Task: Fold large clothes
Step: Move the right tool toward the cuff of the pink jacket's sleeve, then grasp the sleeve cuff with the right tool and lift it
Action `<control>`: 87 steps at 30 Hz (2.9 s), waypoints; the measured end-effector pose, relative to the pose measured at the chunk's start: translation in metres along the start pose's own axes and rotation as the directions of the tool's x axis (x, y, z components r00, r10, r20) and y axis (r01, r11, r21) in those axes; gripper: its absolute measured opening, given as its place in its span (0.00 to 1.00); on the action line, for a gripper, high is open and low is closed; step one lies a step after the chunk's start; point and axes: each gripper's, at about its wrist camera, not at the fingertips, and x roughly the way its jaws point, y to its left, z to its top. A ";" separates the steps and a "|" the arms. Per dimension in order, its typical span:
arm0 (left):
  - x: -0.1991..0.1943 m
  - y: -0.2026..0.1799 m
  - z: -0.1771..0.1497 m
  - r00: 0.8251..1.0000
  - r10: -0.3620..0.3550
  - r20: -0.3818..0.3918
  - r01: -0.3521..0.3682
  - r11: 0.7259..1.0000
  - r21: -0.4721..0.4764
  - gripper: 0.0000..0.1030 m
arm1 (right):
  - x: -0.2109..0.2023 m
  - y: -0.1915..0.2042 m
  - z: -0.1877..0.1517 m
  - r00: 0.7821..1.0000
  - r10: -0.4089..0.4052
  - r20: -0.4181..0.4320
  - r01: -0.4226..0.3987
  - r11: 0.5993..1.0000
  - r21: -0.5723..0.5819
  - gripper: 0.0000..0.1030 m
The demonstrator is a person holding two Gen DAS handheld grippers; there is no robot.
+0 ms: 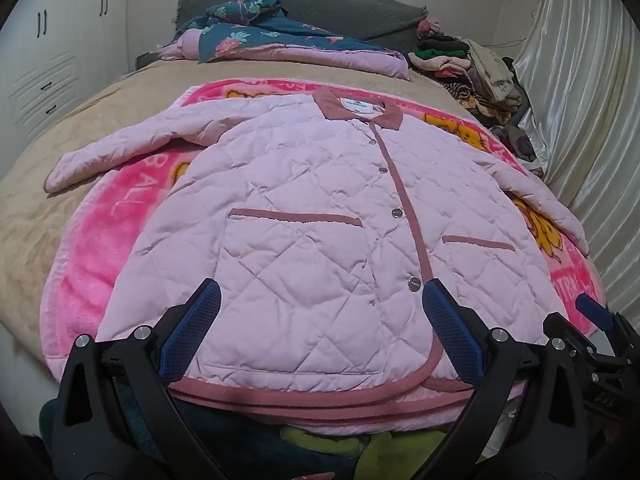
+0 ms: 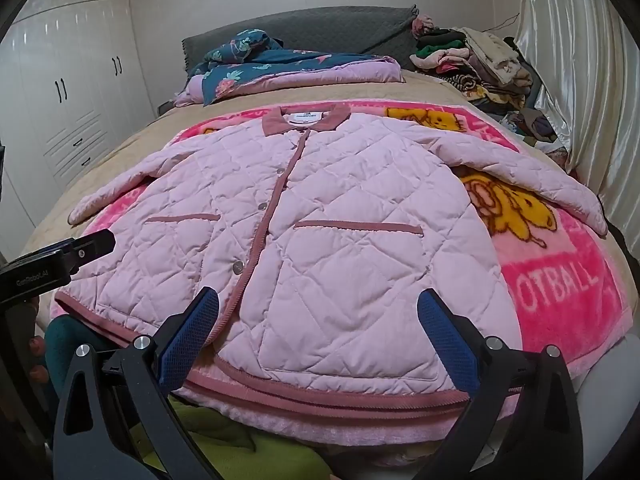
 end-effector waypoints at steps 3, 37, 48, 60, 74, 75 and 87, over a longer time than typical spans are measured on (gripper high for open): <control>0.000 0.000 0.000 1.000 0.001 0.004 -0.001 1.000 0.000 0.92 | 0.004 0.001 0.002 1.000 0.000 -0.001 0.000 1.000 0.001 0.96; 0.057 -0.023 0.090 1.000 -0.007 -0.026 0.007 1.000 0.005 0.92 | 0.052 -0.043 0.099 0.999 -0.011 0.033 0.009 0.997 0.083 0.96; 0.086 -0.034 0.129 0.999 -0.025 -0.023 0.025 1.000 0.004 0.92 | 0.085 -0.079 0.133 0.999 -0.046 0.029 0.041 0.988 0.151 0.96; 0.135 -0.049 0.163 0.998 -0.041 -0.051 0.041 0.999 0.007 0.92 | 0.119 -0.152 0.151 0.988 -0.155 0.007 0.147 0.945 0.293 0.96; 0.190 -0.061 0.180 0.993 -0.043 -0.107 0.043 0.999 0.002 0.92 | 0.149 -0.266 0.138 0.958 -0.278 -0.073 0.274 0.809 0.520 0.96; 0.193 -0.062 0.180 0.993 -0.045 -0.111 0.046 0.999 0.006 0.92 | 0.152 -0.277 0.136 0.955 -0.285 -0.079 0.281 0.794 0.540 0.96; 0.229 -0.070 0.190 0.988 -0.013 -0.153 0.015 1.000 0.016 0.92 | 0.170 -0.375 0.113 0.916 -0.363 -0.169 0.367 0.591 0.718 0.96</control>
